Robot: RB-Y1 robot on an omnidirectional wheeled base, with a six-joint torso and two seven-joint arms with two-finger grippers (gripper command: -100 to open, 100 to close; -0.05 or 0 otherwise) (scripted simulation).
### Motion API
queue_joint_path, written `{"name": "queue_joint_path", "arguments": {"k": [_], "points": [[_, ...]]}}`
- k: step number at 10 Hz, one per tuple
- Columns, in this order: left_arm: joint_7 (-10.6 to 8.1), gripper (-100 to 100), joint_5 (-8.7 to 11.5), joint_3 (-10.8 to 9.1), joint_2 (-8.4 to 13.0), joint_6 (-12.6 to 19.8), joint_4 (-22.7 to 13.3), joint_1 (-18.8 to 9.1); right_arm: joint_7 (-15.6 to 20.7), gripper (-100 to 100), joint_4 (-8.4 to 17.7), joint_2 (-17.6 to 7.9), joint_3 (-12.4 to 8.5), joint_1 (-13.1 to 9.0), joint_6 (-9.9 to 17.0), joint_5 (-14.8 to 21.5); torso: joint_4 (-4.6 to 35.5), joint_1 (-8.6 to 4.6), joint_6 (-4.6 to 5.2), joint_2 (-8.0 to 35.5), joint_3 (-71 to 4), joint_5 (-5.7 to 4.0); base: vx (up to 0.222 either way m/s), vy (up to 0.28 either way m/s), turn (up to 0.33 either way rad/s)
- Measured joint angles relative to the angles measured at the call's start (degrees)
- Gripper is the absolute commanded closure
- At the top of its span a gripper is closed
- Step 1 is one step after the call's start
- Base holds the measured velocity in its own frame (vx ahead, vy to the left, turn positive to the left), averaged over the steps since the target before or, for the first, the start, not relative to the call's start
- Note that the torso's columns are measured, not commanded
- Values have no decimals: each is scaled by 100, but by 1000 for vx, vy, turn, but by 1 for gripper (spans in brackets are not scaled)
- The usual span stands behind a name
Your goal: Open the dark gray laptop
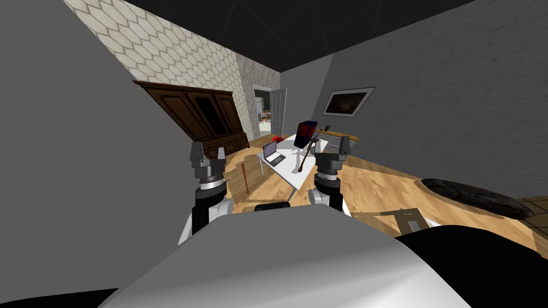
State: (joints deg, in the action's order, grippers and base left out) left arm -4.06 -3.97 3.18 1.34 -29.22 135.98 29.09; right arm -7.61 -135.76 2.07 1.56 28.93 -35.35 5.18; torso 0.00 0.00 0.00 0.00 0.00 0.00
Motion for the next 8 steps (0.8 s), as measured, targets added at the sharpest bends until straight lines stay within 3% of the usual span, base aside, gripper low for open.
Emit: {"name": "queue_joint_path", "arguments": {"k": [2,8], "points": [[0,0,0,0,0,0,0,0,0,0,0,0,0,0,0,0,600,0,0,597,-1200,0,0,0,0],[0,0,0,0,0,0,2,0,0,0,-2,0,0,0,0,0,3114,0,0,3116,-6227,0,0,0,0]]}}
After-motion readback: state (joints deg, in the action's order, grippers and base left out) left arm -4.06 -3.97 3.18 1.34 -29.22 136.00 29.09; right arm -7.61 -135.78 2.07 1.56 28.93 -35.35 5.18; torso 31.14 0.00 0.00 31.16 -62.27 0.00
